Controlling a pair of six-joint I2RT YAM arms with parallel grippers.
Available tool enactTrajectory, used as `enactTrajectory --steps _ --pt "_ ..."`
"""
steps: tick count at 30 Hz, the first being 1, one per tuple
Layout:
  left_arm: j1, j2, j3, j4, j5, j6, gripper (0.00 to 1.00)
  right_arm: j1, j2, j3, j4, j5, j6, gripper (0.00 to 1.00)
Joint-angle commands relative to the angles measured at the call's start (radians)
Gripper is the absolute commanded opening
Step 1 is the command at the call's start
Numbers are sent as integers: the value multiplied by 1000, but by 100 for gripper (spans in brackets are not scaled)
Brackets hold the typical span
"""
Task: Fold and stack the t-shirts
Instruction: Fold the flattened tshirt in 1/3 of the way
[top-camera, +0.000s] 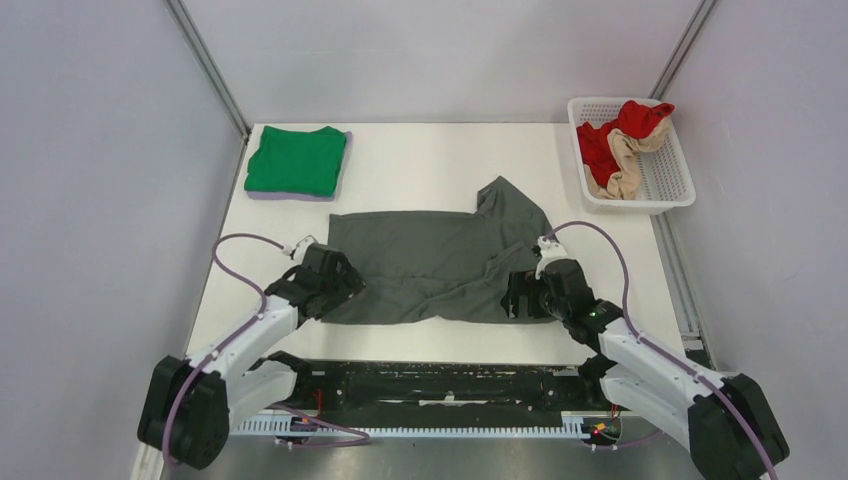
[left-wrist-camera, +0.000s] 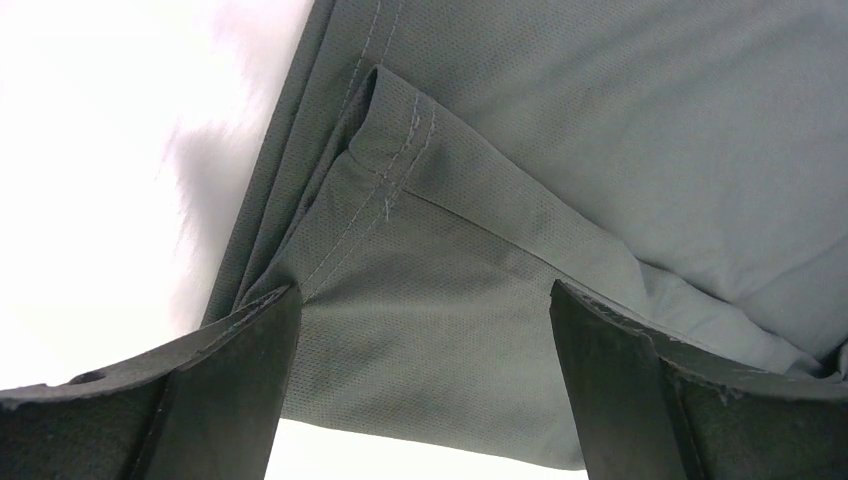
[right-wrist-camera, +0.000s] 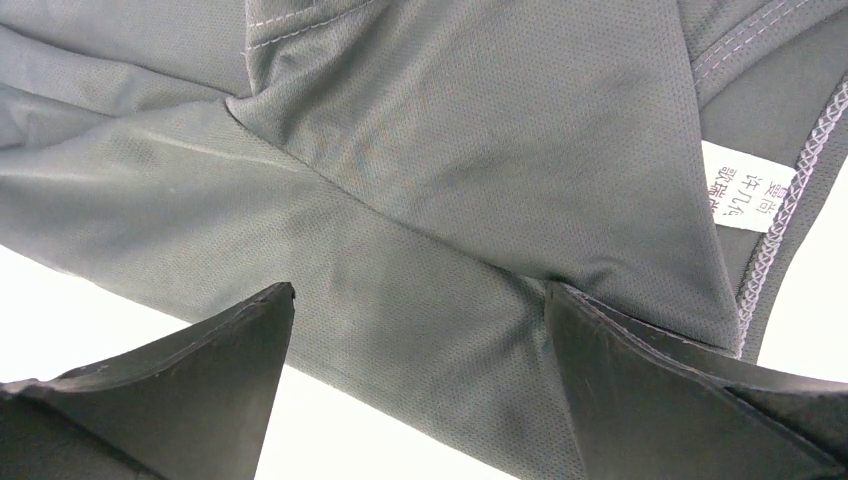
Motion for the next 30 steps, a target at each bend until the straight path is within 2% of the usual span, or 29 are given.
enactTrajectory --steps 1,6,9,12,23,30 --pt "-10 -122 -63 -211 -38 -80 100 29 -52 -64 -314 -17 82 98" --pt "-9 -215 -94 -253 -31 -92 100 54 -127 -68 -390 1 156 98" --pt "-10 -243 -95 -256 -38 -81 100 68 -186 -69 -436 67 207 98" --pt "-9 -240 -61 -262 -46 -58 100 69 -206 -66 -416 59 204 98" --pt "-9 -250 126 -271 -67 40 100 70 -184 162 -199 44 45 98" --pt "-8 -93 302 -270 -143 77 100 69 -143 243 -86 117 25 98"
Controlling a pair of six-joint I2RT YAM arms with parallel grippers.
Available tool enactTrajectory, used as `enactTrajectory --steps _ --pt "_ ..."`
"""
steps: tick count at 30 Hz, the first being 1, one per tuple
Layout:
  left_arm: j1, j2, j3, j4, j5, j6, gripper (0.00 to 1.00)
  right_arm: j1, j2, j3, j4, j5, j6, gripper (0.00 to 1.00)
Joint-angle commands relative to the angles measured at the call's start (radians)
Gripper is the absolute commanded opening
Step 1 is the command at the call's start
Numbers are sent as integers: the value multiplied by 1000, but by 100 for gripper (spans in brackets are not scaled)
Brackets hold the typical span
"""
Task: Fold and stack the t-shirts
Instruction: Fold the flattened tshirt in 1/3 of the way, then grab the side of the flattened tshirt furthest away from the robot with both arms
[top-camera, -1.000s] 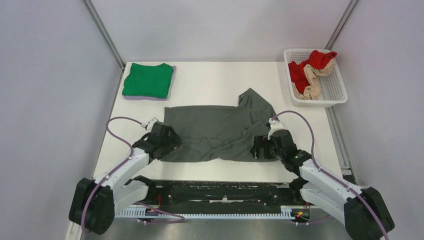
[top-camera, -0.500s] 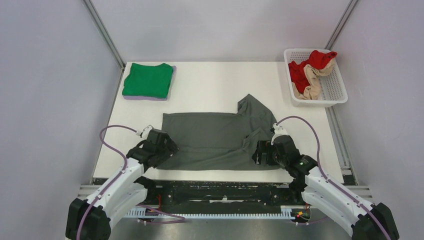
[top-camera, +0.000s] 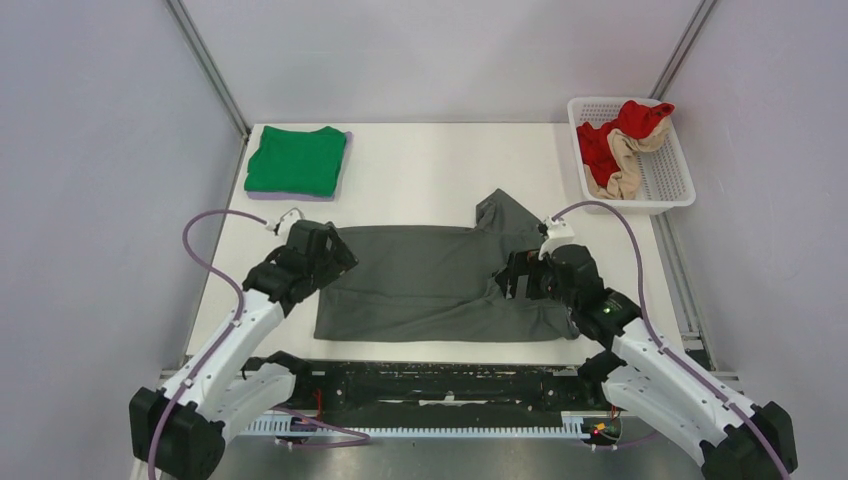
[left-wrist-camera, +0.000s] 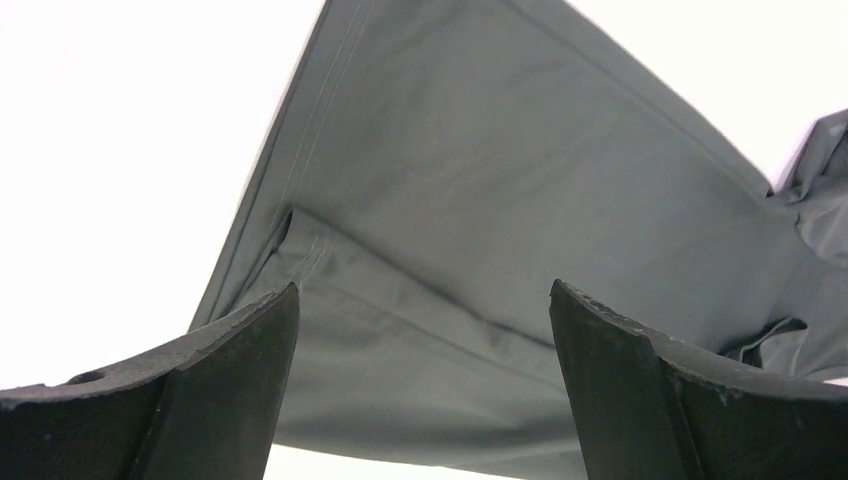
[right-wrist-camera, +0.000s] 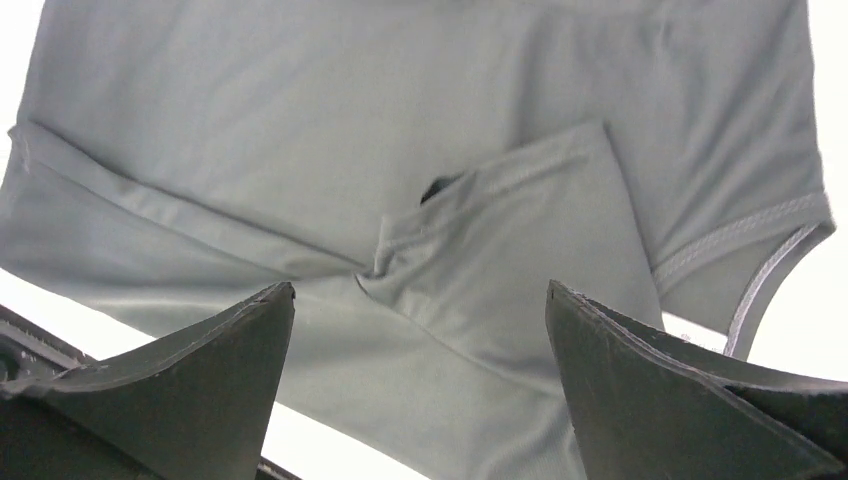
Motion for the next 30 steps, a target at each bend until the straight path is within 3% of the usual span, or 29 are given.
enactTrajectory --steps 1,7,19,25,30 --pt "2 112 120 9 -91 63 100 4 47 87 93 93 -38 98" --pt "34 327 261 44 -186 133 100 -10 207 141 162 239 -97 98" --pt "169 851 597 102 -73 251 100 -150 471 217 413 233 -120 98" --pt "179 1023 735 63 -111 268 99 -164 544 240 457 210 -150 98" --pt "222 1090 791 29 -145 255 86 -171 571 246 449 195 -170 98"
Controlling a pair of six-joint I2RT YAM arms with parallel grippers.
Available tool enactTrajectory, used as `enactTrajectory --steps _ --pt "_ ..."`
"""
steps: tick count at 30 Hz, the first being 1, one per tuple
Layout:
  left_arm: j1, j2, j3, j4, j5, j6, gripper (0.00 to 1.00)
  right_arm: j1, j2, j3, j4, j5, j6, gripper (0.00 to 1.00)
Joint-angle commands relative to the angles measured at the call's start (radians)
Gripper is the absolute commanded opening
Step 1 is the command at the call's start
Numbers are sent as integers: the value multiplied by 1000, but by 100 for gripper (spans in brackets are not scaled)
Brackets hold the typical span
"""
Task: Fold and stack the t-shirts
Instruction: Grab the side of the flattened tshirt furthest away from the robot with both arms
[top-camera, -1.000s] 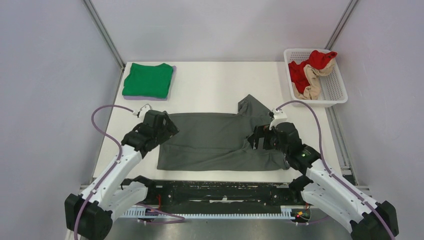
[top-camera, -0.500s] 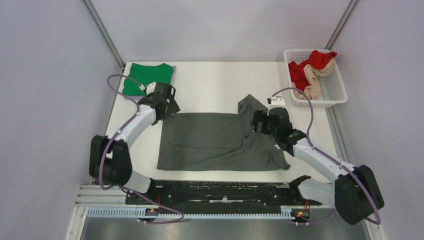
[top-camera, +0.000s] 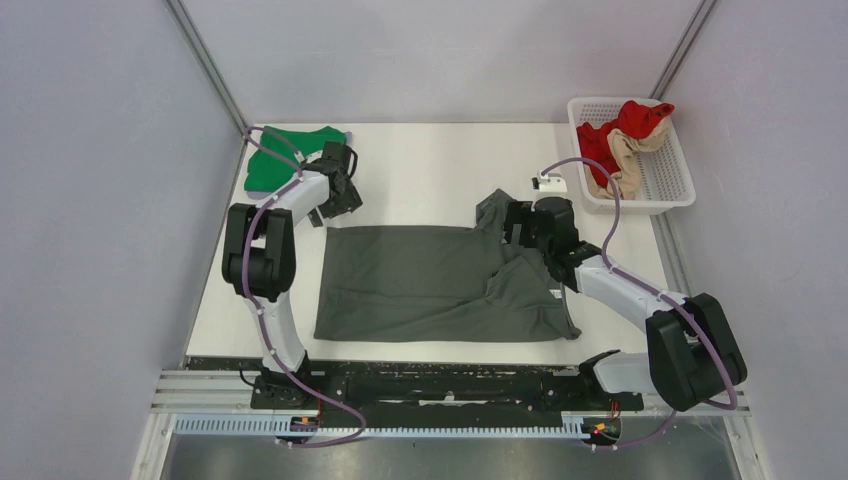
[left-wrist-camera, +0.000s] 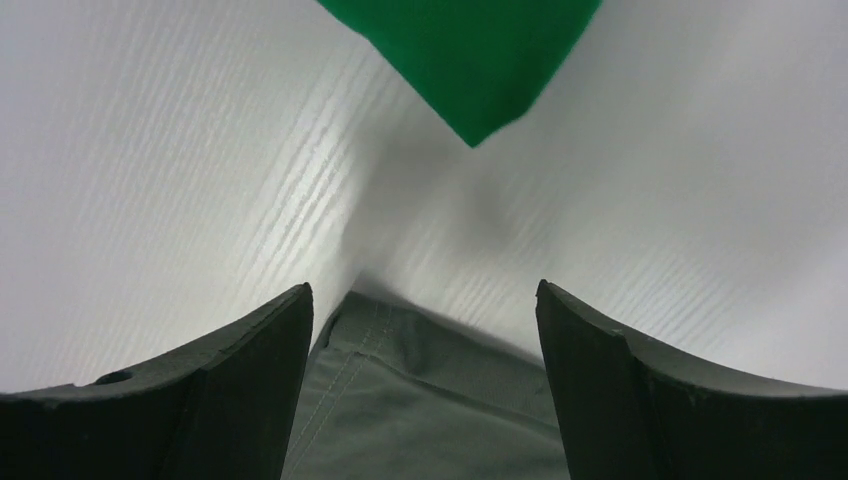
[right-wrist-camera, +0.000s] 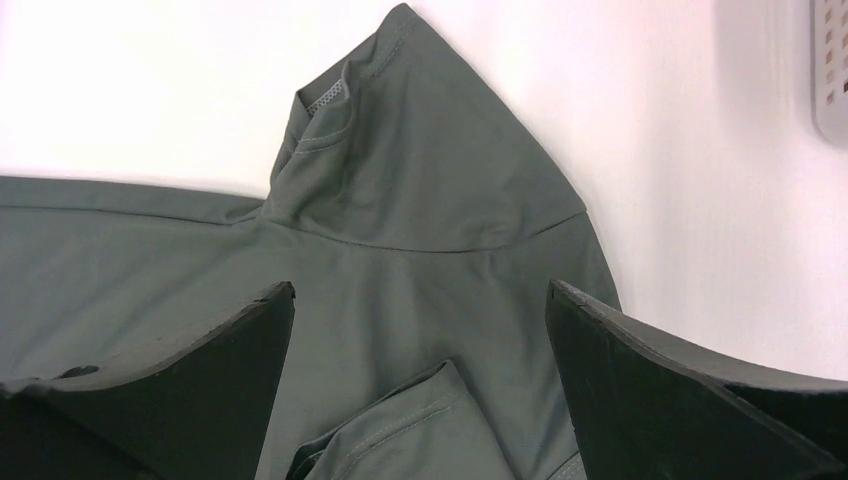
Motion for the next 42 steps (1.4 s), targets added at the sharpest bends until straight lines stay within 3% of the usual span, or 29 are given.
enactTrajectory --steps 1,11,22,27,29,31,35,36,38,42 --pt "41 27 60 -35 -45 16 84 -10 9 32 40 1 -34 98" --pt "42 42 24 -61 -14 -32 66 -20 -8 10 23 15 -41 98" --pt "41 36 -41 -63 2 -83 57 -23 5 -1 4 11 -37 98" --pt "42 60 -40 -54 9 -90 40 -24 27 18 8 7 -57 98" --pt "42 72 -32 -50 30 -82 26 -24 59 53 6 12 -71 98" --pt "42 75 -32 -43 53 -78 3 -24 112 109 4 19 -71 98" --pt "42 49 -58 -20 53 -72 2 -23 274 282 -44 34 -51 98" --pt "42 34 -71 -15 50 -67 2 -24 397 416 -101 47 -44 98" --pt "42 24 -81 -12 50 -65 2 -24 499 524 -142 70 -44 98" --pt "42 10 -101 -3 55 -62 2 -22 675 712 -184 78 -50 90"
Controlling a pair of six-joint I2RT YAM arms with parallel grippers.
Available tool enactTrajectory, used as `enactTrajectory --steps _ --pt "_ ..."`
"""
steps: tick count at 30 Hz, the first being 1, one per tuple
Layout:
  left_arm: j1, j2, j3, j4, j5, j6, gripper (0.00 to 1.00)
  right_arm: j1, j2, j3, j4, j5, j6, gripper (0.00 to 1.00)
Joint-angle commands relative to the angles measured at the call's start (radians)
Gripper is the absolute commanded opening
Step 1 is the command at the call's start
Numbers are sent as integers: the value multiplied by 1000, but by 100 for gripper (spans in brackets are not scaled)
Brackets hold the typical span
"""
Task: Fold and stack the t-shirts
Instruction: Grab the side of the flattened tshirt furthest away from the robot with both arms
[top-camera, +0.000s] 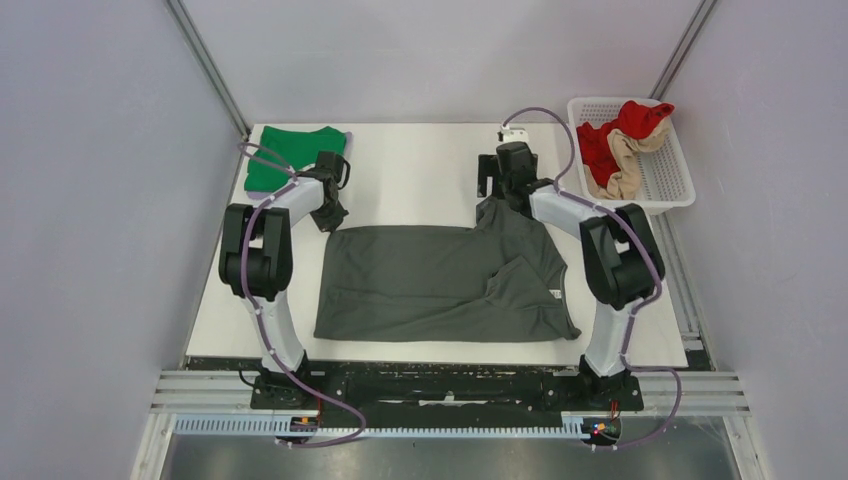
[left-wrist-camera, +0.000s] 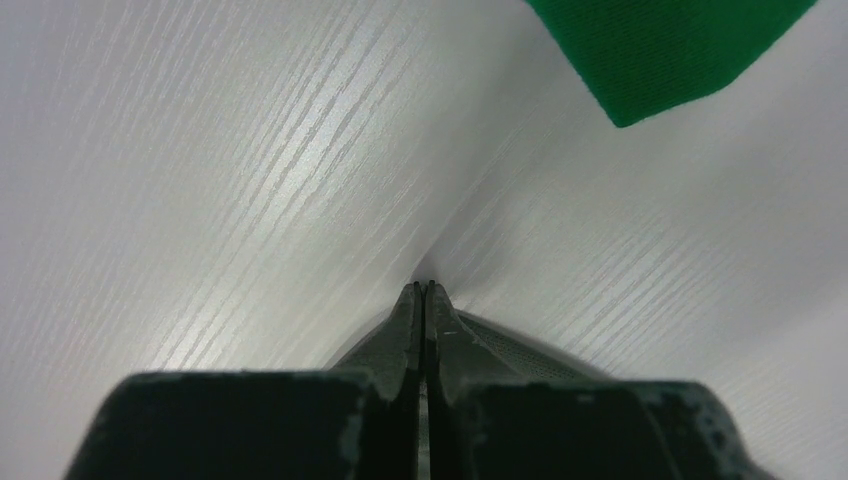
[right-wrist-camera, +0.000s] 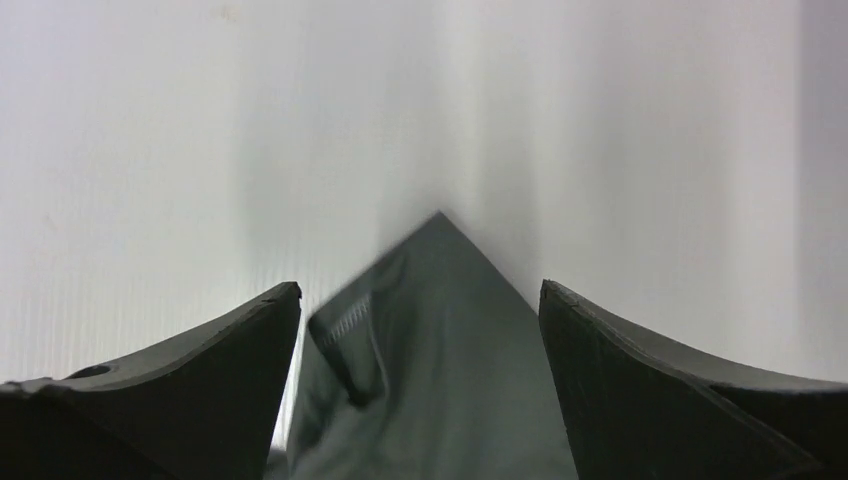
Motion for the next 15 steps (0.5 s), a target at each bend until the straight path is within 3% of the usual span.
enactTrajectory --steps 1,6,15 --pt "-1 -14 -47 7 28 3 2 1 164 197 -74 31 -8 88" --pt "-1 -32 -63 22 34 4 2 7 286 321 -142 23 -25 79" --pt "-1 -45 -68 25 36 6 2 7 318 260 -149 42 -31 66"
